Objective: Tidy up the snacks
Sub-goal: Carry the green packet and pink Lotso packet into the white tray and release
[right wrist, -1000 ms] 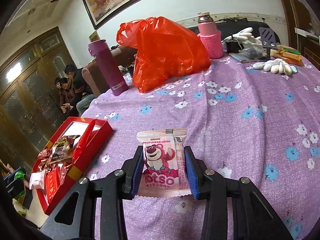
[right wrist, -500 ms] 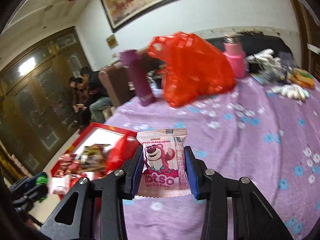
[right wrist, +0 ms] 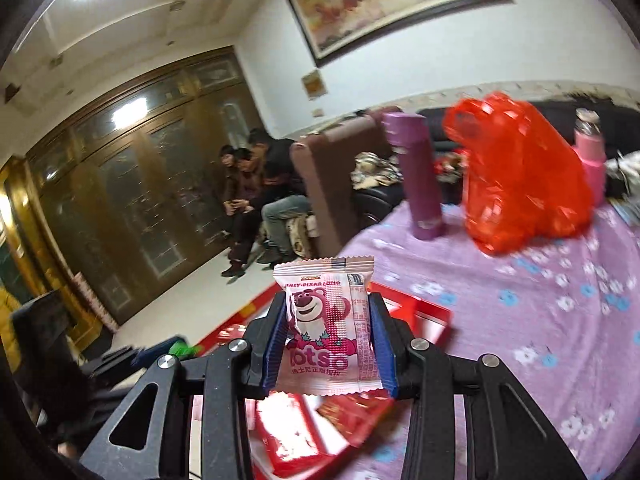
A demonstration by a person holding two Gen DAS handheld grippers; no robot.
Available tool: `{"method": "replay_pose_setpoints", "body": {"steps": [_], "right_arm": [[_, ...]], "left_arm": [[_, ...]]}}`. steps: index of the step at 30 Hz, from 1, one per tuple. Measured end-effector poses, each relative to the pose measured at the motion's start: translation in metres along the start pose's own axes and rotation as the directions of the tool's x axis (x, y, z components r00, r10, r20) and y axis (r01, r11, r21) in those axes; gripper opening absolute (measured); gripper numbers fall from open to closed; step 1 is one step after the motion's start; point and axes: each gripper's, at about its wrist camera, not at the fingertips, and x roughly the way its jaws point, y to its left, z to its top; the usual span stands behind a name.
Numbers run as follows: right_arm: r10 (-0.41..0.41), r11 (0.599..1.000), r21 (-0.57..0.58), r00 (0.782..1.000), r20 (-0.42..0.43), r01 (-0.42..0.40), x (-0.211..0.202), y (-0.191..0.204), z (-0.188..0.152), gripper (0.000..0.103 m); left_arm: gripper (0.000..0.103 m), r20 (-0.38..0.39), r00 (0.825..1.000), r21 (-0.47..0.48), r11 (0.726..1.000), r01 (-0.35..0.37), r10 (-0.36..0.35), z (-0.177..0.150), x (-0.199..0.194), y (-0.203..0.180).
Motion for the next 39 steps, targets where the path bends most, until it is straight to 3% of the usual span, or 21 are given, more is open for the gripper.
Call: {"method": "replay_pose_setpoints", "body": {"steps": [4, 8, 14, 20, 22, 24, 26, 30, 33, 35, 39], "right_arm": [[0.018, 1.000, -0.019, 1.000, 0.007, -0.018, 0.003, 0.014, 0.004, 0.040], [0.028, 0.999, -0.033, 0.999, -0.033, -0.029, 0.018, 0.025, 0.003, 0.041], [0.042, 0.998, -0.048, 0.985, -0.167, -0.051, 0.057, 0.039, -0.029, 0.041], [-0.002, 0.998, -0.065, 0.948, -0.318, -0.020, 0.096, 0.040, -0.066, 0.043], [-0.017, 0.995, -0.099, 0.952, -0.306, -0.014, 0.091, 0.043, -0.068, 0.043], [-0.062, 0.987, -0.158, 0.956, -0.285, 0.017, 0.084, 0.048, -0.068, 0.053], [-0.112, 0.978, -0.200, 0.962, -0.248, 0.063, 0.073, 0.049, -0.063, 0.065], [-0.109, 0.979, -0.187, 0.982, -0.156, 0.079, 0.043, 0.044, -0.054, 0.078], [-0.117, 0.976, -0.194, 0.990, -0.083, 0.099, 0.020, 0.045, -0.049, 0.081], [-0.122, 0.974, -0.200, 0.991, -0.058, 0.109, 0.010, 0.046, -0.047, 0.083], [-0.129, 0.971, -0.206, 0.991, -0.032, 0.120, -0.004, 0.049, -0.047, 0.085]], "left_arm": [[0.038, 0.012, 0.998, -0.033, 0.997, -0.065, 0.065, 0.011, 0.005, 0.026], [0.038, 0.002, 0.997, -0.036, 0.996, -0.082, 0.082, 0.010, 0.015, 0.030], [0.038, -0.079, 0.995, -0.005, 0.999, -0.053, 0.053, -0.009, 0.042, 0.015], [0.039, -0.166, 0.982, 0.065, 0.995, -0.076, 0.086, -0.020, 0.068, 0.000], [0.043, -0.172, 0.980, 0.074, 0.993, -0.091, 0.102, -0.020, 0.069, -0.002], [0.064, -0.163, 0.975, 0.080, 0.987, -0.138, 0.149, -0.018, 0.067, -0.003], [0.077, -0.147, 0.970, 0.077, 0.980, -0.183, 0.193, -0.015, 0.062, -0.004], [0.081, -0.091, 0.961, 0.124, 0.961, -0.248, 0.260, -0.010, 0.049, -0.014], [0.086, -0.028, 0.939, 0.186, 0.925, -0.332, 0.342, -0.008, 0.037, -0.029], [0.086, 0.015, 0.932, 0.216, 0.909, -0.356, 0.361, -0.007, 0.025, -0.039], [0.087, 0.052, 0.927, 0.209, 0.903, -0.375, 0.373, -0.001, 0.007, -0.049]]}}
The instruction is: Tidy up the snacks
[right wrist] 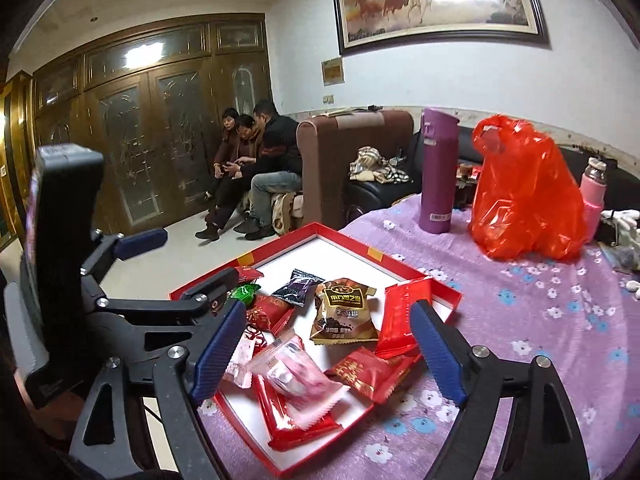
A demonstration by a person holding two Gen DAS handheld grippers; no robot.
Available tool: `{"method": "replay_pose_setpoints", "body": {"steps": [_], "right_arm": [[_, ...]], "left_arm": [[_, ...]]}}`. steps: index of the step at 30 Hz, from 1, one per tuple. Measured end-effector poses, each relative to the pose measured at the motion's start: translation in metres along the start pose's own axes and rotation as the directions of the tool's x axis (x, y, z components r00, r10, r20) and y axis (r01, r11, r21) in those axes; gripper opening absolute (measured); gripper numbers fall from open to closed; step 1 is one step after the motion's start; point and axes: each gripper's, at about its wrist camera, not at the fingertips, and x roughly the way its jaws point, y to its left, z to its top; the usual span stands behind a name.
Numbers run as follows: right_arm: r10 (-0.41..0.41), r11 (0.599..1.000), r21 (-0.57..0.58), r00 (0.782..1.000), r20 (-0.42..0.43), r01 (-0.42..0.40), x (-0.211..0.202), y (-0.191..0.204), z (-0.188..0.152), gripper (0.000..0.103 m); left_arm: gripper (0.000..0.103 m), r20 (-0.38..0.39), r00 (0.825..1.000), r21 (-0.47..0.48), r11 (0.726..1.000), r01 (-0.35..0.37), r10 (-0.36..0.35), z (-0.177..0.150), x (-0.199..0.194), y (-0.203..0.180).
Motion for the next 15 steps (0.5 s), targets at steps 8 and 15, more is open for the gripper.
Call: {"method": "replay_pose_setpoints", "body": {"steps": [8, 15], "right_arm": [[-0.020, 0.999, 0.045, 0.999, 0.048, 0.018, -0.027, -0.016, -0.002, 0.087], [-0.019, 0.995, 0.104, 0.999, 0.045, 0.015, -0.036, -0.032, -0.007, 0.088]], "left_arm": [[0.088, 0.001, 0.999, -0.133, 0.990, 0.048, -0.048, 0.012, -0.032, 0.013], [0.088, 0.008, 1.000, -0.139, 0.990, 0.022, -0.022, 0.012, -0.044, 0.011]]}}
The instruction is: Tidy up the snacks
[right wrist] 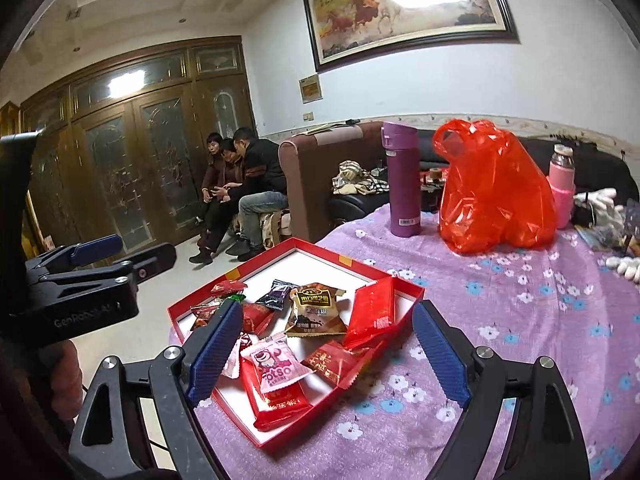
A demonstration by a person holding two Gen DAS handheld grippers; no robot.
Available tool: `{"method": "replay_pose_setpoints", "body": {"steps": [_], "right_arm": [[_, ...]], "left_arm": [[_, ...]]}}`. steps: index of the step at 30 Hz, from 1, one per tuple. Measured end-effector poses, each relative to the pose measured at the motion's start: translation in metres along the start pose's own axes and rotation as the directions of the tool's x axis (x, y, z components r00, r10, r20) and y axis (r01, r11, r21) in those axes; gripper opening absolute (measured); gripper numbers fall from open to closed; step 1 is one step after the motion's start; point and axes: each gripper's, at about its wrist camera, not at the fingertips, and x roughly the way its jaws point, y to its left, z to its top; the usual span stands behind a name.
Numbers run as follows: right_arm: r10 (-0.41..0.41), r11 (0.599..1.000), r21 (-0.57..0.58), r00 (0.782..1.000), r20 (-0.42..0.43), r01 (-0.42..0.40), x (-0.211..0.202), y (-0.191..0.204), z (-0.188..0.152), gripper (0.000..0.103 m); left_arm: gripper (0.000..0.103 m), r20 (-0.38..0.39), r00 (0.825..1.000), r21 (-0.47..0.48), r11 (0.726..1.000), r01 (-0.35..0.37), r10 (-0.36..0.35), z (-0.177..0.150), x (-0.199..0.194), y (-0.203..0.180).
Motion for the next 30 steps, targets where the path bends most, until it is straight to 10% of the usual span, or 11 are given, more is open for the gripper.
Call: {"method": "replay_pose_setpoints", "body": {"steps": [30], "right_arm": [[0.043, 0.998, -0.046, 0.995, -0.092, -0.047, 0.036, 0.024, -0.009, 0.088]], "left_arm": [[0.088, -0.015, 0.999, -0.012, 0.999, -0.040, 0.040, -0.008, 0.016, 0.018]]}}
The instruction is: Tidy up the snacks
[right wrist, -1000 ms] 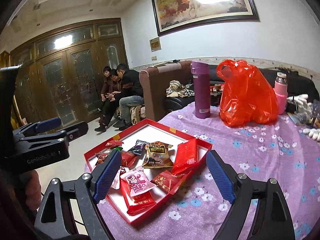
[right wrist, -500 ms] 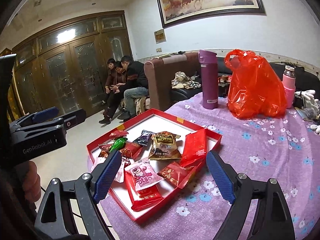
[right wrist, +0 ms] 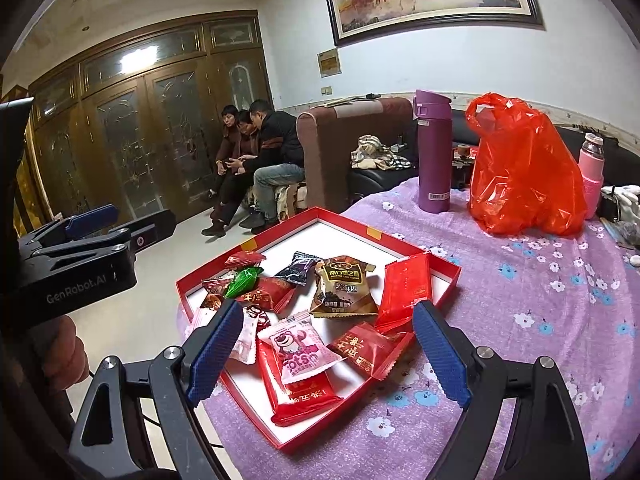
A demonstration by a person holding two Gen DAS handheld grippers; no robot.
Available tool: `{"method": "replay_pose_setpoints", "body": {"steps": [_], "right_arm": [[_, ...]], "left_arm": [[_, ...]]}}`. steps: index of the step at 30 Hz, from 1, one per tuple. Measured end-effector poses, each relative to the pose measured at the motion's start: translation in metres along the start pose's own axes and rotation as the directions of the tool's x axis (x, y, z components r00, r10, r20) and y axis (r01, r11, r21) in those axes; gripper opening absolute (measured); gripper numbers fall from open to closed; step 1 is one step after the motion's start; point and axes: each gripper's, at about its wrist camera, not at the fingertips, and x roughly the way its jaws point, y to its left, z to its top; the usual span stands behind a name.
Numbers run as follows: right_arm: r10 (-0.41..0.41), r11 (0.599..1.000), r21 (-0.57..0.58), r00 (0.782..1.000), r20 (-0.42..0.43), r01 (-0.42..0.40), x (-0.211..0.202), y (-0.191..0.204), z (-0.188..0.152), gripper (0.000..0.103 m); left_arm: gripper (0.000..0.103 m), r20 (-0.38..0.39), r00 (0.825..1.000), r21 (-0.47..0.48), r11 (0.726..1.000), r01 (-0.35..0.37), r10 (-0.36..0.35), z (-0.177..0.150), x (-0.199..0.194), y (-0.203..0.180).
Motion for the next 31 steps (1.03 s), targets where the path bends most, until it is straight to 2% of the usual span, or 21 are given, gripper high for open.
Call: {"method": "replay_pose_setpoints", "body": {"steps": [15, 31], "right_arm": [[-0.006, 1.000, -0.010, 1.000, -0.023, 0.005, 0.010, 0.006, 0.000, 0.088], [-0.002, 0.999, 0.039, 0.999, -0.037, 0.004, 0.014, -0.002, -0.001, 0.088]], "left_arm": [[0.088, -0.037, 0.999, 0.013, 0.999, 0.030, -0.029, -0.006, 0.009, -0.002], [0.088, -0.037, 0.999, 0.028, 1.000, 0.015, -0.014, -0.010, 0.012, -0.007]]}}
